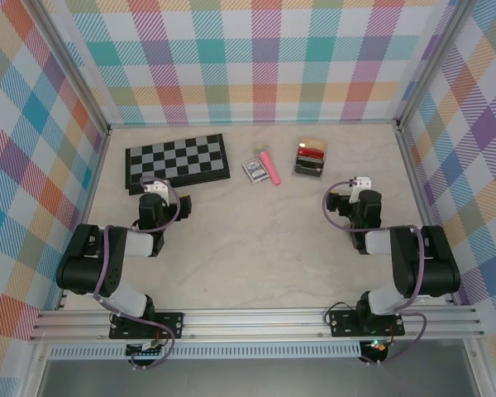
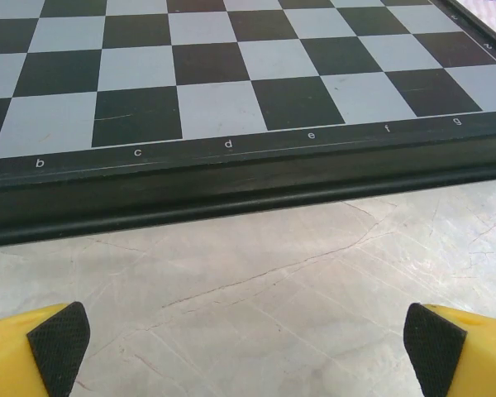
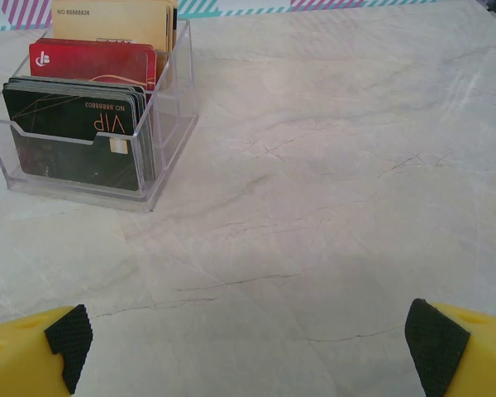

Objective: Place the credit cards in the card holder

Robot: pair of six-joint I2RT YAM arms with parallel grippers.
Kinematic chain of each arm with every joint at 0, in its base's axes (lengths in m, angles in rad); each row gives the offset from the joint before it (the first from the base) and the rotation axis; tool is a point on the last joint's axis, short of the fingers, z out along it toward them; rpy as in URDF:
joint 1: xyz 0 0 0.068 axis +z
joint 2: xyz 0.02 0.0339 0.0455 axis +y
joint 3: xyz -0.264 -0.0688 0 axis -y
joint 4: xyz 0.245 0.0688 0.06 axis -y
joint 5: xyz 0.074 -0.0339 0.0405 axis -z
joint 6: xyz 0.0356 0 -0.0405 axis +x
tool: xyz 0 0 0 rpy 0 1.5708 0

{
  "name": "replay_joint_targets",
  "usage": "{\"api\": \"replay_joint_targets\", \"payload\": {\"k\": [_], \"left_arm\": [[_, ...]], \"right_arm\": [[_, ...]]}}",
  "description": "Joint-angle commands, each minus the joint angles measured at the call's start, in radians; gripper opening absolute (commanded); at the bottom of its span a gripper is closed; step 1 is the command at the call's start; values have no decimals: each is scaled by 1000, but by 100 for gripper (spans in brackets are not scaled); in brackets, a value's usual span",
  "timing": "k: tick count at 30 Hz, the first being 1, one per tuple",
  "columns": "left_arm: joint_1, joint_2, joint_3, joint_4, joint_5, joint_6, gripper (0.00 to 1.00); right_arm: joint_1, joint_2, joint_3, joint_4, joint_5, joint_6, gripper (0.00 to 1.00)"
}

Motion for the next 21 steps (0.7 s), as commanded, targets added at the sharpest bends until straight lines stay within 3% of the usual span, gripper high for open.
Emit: {"api": "replay_joint_targets", "payload": {"k": [1,21], "left_arm": [[20,0,22,10,17,15,100],[28,0,20,10,30,11,100]], "right_arm": [[-7,0,19,27,-17,10,100],[-9,-1,19,27,-18,10,100]]}}
